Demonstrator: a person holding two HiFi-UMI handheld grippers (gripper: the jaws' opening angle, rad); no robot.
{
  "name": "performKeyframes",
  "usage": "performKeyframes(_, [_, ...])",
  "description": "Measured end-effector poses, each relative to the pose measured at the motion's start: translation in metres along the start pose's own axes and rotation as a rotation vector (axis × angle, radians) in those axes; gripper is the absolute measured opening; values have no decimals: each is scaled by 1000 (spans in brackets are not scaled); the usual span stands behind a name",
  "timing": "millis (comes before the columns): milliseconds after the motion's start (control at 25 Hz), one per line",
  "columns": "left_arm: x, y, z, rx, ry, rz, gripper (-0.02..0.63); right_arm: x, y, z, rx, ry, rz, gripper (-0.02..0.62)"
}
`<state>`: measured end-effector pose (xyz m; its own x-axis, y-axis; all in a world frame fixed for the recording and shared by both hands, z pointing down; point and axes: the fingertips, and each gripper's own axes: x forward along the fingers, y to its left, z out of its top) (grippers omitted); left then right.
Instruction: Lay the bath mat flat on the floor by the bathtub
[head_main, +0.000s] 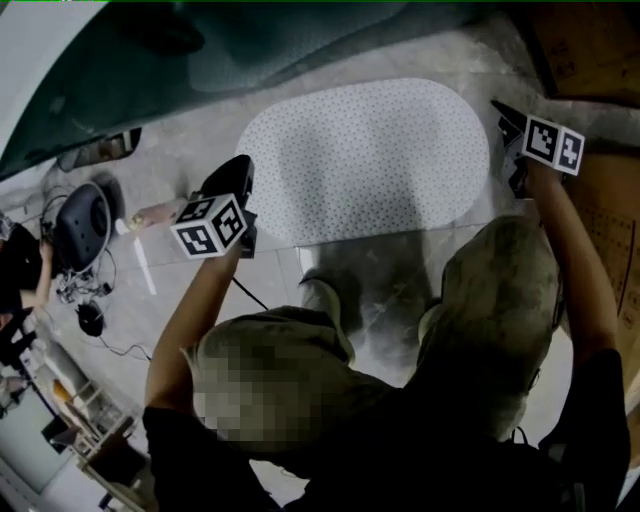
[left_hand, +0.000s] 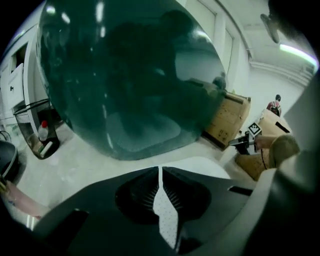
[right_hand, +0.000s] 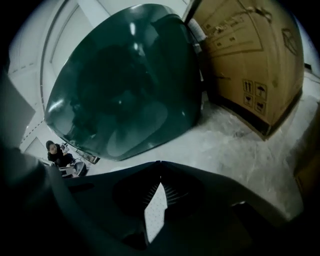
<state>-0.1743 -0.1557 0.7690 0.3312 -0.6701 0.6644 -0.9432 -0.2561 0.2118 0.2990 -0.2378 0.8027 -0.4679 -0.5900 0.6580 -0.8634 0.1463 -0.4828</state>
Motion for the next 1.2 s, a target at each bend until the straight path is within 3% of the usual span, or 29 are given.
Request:
performKeyframes(240, [-31, -44, 101, 64, -125, -50, 38, -20, 90, 100, -130, -181, 36, 25])
performKeyframes(360, [-52, -66, 147, 162, -157, -55, 38, -21, 134, 127, -108, -249, 88, 23])
performKeyframes(440, [-72, -78, 186, 197, -223, -49, 38, -22, 158, 135, -73, -275, 131, 23])
performKeyframes(560, [-107, -97, 243, 141, -320, -33, 38, -26, 177, 144, 36, -343, 180, 23])
performKeyframes(640, [-123, -121, 268, 126, -368, -14, 38, -28, 181, 144, 39, -369, 191, 23])
performKeyframes(800, [-144, -168, 278, 163, -428, -10, 38, -22, 194, 106, -191, -283, 201, 25])
performKeyframes(880, [-161, -163, 273, 115, -465, 1, 38, -9, 205, 80, -240, -207, 206, 23])
performKeyframes(920, [-170, -158, 270, 130, -482, 22, 38, -6, 210, 74, -235, -190, 210, 23])
performKeyframes(1040, [-194, -139, 268, 292, -527, 140, 38, -4, 227, 73, -267, -214, 219, 23])
performKeyframes(1080, [-197, -134, 267, 305, -534, 159, 38, -4, 233, 72, -307, -225, 219, 23])
performKeyframes(1200, [-192, -137, 260, 172, -527, 85, 38, -3, 253, 67, -434, -231, 232, 23])
